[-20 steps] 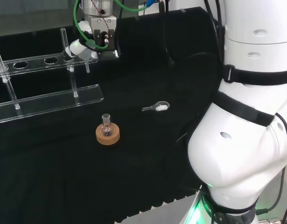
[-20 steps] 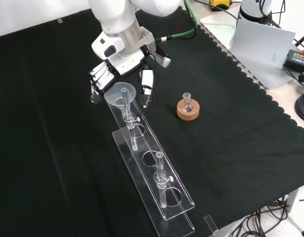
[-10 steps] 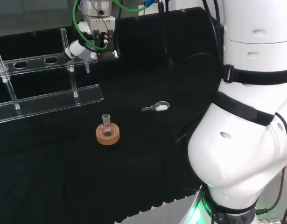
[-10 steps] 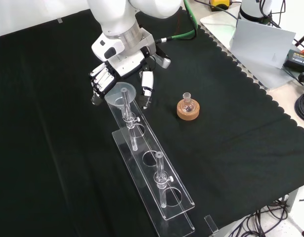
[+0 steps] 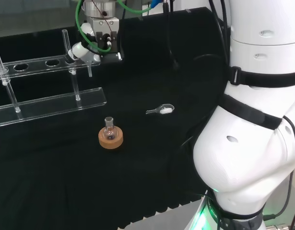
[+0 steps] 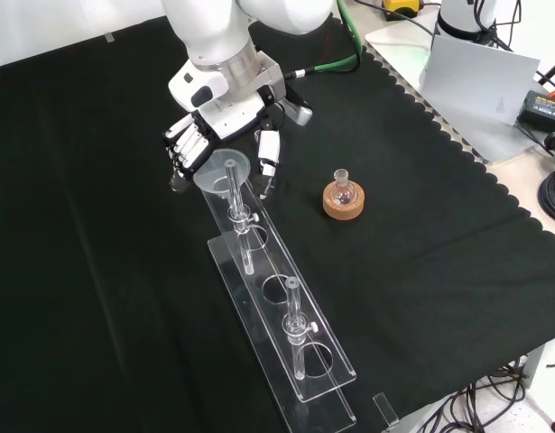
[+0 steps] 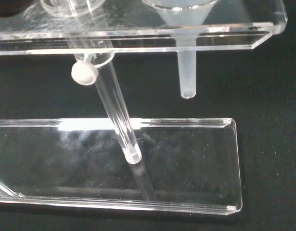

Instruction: Pick up the funnel from the transparent funnel stand.

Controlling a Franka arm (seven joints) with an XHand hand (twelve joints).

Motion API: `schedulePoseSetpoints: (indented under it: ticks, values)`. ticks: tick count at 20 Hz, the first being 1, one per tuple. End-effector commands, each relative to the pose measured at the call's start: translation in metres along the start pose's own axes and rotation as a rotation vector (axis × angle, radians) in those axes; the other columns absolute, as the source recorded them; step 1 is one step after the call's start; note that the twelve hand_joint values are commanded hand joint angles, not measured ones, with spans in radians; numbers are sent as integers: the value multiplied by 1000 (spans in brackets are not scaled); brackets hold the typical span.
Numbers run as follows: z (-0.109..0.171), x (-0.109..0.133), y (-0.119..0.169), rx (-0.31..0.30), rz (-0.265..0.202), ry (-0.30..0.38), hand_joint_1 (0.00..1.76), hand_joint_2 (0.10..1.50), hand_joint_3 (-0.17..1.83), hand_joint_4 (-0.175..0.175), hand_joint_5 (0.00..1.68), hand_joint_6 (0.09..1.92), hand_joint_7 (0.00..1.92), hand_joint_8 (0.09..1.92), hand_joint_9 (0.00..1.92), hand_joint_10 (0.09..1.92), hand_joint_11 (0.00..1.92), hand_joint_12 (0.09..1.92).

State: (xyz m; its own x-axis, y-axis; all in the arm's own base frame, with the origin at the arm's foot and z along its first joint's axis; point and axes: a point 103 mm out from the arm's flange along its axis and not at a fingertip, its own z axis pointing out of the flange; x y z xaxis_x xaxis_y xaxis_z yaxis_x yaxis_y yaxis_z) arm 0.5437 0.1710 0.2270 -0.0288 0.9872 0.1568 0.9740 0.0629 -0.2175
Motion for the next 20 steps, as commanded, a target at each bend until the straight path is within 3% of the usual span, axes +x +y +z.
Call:
schedulePoseSetpoints:
  ticks: [1, 15, 20]
  values:
    - [0, -4, -2, -15, 7, 10, 720, 749, 32, -48, 429, 87, 493, 588, 382, 700, 0, 1327]
    - [-2, -11, -3, -57, 8, 26, 881, 721, 87, -61, 586, 87, 732, 588, 675, 592, 18, 1551]
    - [-5, -12, -4, -103, 3, 35, 942, 624, 300, -62, 704, 117, 900, 575, 839, 473, 195, 1488]
